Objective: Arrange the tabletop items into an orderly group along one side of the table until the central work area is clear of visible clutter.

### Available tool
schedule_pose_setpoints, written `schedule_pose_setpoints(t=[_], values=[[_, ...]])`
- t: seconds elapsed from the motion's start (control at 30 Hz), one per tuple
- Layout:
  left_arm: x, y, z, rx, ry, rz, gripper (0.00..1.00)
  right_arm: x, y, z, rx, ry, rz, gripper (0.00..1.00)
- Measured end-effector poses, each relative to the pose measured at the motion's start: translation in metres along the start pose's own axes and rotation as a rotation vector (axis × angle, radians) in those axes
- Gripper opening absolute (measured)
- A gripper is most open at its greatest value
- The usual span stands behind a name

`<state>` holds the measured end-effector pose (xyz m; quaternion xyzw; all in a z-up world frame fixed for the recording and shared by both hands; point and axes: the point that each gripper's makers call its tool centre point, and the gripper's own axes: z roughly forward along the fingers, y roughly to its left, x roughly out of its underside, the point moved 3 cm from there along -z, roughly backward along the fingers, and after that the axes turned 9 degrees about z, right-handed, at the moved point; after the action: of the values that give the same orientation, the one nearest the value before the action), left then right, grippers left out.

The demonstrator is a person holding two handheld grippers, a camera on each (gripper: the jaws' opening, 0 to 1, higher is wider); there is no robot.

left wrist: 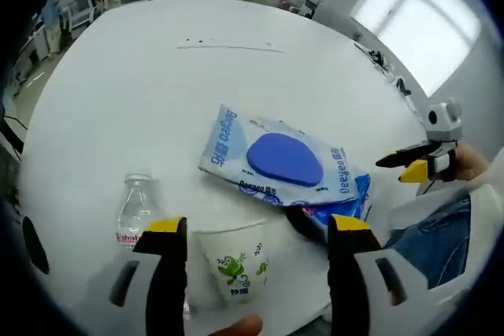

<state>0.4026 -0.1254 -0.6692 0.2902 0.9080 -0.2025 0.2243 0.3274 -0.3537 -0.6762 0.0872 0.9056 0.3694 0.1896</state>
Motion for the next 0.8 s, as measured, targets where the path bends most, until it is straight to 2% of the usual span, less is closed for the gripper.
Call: schedule_pose_setpoints(t=[0.17,0.43,0.53,0.6,0.67,0.8], values=[[-0.013,0.008,0.007,0.005,-0.019,-0.008,0.71,-0.007,-0.001,0.009,-0.005,-0.009,0.03,0.58],[-0.018,0.023,0.023,0.001,0.023,0.002,0.69,-0.015,0.001,0.028,-0.013,-0.014,0.067,0.55],[-0.019,0.028,0.029,-0.003,0.027,-0.011,0.68,-0.018,-0.001,0.034,-0.005,-0.016,0.06,0.53],[-0.021,0.029,0.035,-0.002,0.027,-0.026,0.67,-0.03,-0.005,0.035,0.029,-0.089,0.007,0.51],[-0.023,0.029,0.038,-0.003,0.024,-0.027,0.65,-0.032,-0.008,0.037,0.044,-0.086,-0.016,0.49],[-0.028,0.031,0.046,-0.001,0.018,-0.037,0.63,-0.032,-0.01,0.042,0.022,-0.076,0.076,0.5]])
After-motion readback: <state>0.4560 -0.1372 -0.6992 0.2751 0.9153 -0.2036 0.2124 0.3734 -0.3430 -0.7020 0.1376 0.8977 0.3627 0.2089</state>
